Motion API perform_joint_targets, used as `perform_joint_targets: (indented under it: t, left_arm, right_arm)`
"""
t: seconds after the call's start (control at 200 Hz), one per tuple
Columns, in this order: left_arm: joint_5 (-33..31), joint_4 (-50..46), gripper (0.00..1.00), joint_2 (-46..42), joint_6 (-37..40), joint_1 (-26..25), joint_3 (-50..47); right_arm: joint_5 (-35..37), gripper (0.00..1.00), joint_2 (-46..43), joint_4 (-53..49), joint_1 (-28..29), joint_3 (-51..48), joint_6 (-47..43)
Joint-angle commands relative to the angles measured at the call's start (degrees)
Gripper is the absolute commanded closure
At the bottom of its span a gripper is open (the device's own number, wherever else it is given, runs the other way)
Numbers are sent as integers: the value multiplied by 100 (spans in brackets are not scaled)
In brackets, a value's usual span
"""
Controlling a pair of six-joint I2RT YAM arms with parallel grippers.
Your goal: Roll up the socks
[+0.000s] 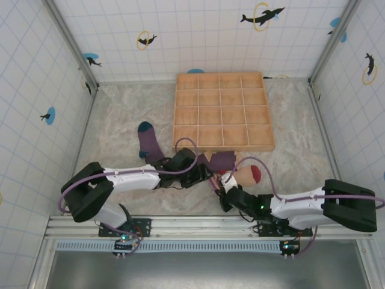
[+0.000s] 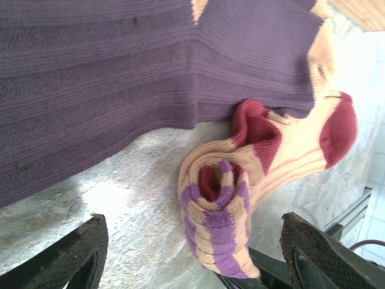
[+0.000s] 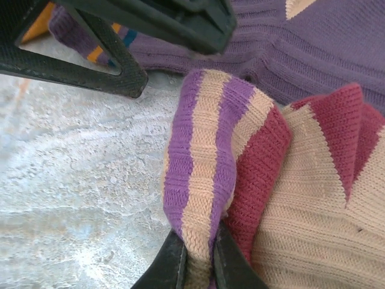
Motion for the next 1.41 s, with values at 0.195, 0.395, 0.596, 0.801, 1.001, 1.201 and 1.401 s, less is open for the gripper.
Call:
perform_joint_targets:
  t: [0.195,0.395,0.596,0.801,1.001,1.201,1.401]
  left_arm:
    - [-202,839,34,122,227,-265,-279]
    - [-177,1471,37,507,304,-489,-251]
    - [-159,1795,38,899,308,-589,-110]
    - [-165,1961,41,1289,119,-602,58]
    - [-201,2019,45,1522,-23,-604,204]
    - [-199,1815,64,1739,-179,-603,336]
    - [-178,933,98,1920,-48,-586,755]
  right_arm:
    - [-2285,100,-745,-53,-1327,-868,920]
    - [-2914,100,-999,20,-2144,-1206,1496]
    - [-3122,100,-1064,-435,-2578,-1199,1902]
    - [-3195,100,-1042,-833,-2686,-1088,2153]
    - [-3235,100,-796,-1263,-2683,-935,2258]
    - [-3058,100,-885,-1563,-2686,-929,2484]
    - [-2998,83,-1029,-1691,-2697,-876,2320]
